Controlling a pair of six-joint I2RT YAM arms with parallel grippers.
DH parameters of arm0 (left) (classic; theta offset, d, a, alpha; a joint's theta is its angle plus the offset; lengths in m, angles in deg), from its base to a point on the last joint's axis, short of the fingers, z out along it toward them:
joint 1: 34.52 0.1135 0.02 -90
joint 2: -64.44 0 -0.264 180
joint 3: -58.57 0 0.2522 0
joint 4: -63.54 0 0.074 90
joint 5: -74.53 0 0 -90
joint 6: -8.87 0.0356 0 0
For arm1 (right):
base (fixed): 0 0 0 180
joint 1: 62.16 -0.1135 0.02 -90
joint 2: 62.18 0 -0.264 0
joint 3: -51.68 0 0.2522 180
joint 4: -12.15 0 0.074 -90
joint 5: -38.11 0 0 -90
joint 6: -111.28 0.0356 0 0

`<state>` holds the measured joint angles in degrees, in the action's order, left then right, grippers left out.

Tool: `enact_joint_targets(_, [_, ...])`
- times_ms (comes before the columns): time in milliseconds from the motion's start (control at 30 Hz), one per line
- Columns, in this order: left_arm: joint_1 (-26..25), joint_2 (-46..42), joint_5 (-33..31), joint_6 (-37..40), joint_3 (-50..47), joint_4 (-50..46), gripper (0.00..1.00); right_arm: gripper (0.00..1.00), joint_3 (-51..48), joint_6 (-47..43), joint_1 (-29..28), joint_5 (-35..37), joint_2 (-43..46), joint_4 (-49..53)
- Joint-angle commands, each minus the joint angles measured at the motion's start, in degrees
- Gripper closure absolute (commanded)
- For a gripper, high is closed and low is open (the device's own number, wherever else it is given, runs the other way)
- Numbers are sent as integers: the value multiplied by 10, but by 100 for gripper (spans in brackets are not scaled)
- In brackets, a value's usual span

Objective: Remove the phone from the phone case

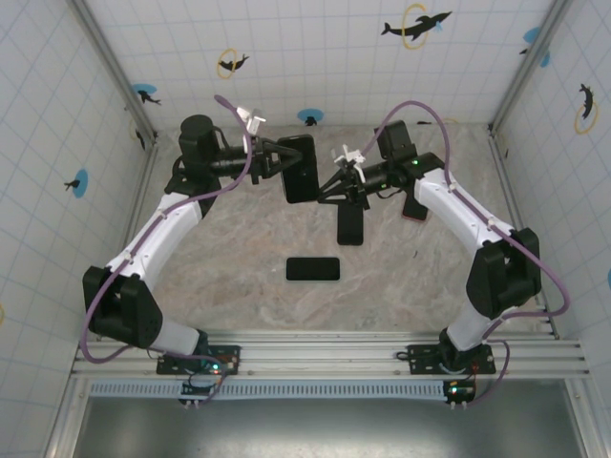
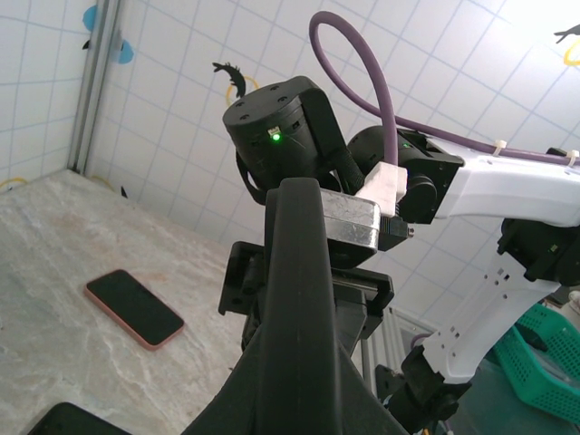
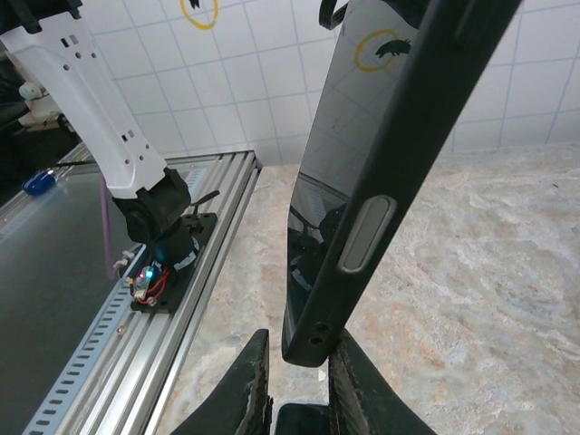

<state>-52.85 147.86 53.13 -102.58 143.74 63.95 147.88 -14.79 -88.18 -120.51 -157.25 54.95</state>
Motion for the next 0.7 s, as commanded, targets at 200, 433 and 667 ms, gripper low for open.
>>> enact_joint_targets(200, [2, 1, 17, -4, 16, 32, 100, 81, 8, -10, -1, -10, -1, 13])
enact_joint_targets(433, [2, -2, 22, -21, 16, 36, 100, 86, 11, -33, -2, 8, -2, 26])
enact_joint_targets(667, [0, -2, 38, -55, 17, 46, 100, 89, 28, -87, -8, 63, -2, 59])
